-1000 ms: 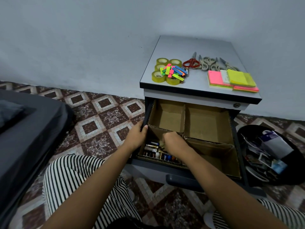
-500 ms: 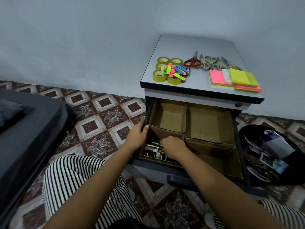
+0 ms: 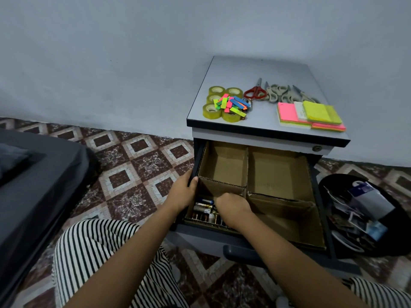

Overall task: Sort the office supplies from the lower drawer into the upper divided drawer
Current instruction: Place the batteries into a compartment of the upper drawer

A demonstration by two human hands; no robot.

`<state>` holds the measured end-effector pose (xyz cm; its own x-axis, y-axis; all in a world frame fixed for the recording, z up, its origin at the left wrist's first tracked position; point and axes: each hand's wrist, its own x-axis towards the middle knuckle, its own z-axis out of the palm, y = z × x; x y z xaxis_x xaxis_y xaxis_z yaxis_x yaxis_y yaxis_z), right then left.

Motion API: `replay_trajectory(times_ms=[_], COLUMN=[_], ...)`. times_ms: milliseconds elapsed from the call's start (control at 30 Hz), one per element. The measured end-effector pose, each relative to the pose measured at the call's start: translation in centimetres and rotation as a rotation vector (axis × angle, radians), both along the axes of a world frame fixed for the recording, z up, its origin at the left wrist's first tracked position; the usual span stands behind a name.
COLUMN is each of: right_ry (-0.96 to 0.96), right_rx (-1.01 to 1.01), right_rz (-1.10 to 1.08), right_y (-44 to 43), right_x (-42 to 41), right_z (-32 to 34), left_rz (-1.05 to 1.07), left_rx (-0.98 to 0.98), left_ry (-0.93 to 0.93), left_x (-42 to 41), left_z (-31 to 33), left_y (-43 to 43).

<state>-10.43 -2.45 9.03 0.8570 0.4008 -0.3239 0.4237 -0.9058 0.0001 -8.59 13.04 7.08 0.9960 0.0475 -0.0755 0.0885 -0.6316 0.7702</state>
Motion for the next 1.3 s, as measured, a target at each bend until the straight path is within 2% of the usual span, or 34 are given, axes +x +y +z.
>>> replay_trajectory(times_ms=[133, 267, 400, 467, 667, 767, 900, 1000, 1100, 1300], right_ry=[-0.022, -0.141, -0.305, -0.408, -0.569, -0.573, -0.493, -0.432, -0.377, -0.342], right_rx=[0.157, 0.315, 0.483, 0.569, 0.695, 0.72, 0.704, 0.657, 0.56, 0.325], right_rz=[-0.006, -0.028, -0.075, -0.117, -0.286, -0.357, -0.371, -0.329, -0.29, -0.282], right_y=[-0.2, -1.5, -3.6, -4.5, -6.4, -7.0, -7.3, -7.3, -7.5, -7.6], right_x=[-0.1, 0.2, 0.9, 2.3, 8.5, 11.5, 14.2, 14.9, 15.4, 16.3], right_z=[0.0, 1.9, 5.4, 7.4, 12.3, 13.2, 13.1, 13.0, 13.0, 12.3], left_rz=[-0.008, 0.016, -0.025, -0.01, -0.156, -0.234, -0.309, -0.317, -0.342, -0.436], left_rx=[0.019, 0.062, 0.301, 0.422, 0.494, 0.513, 0.543, 0.686, 0.762, 0.985], left_ry=[0.003, 0.012, 0.014, -0.1, -0.734, -0.829, -0.762, -0.612, -0.446, -0.243], left_x=[-0.1, 0.3, 0.8, 1.4, 5.2, 7.8, 11.6, 13.8, 15.9, 18.5], left_z=[-0.4, -0.4, 0.8, 2.5, 8.7, 11.3, 14.0, 15.6, 17.2, 18.5], left_y=[0.2, 0.1, 0.2, -0.5, -5.2, -7.1, -8.4, -8.9, -8.9, -8.6])
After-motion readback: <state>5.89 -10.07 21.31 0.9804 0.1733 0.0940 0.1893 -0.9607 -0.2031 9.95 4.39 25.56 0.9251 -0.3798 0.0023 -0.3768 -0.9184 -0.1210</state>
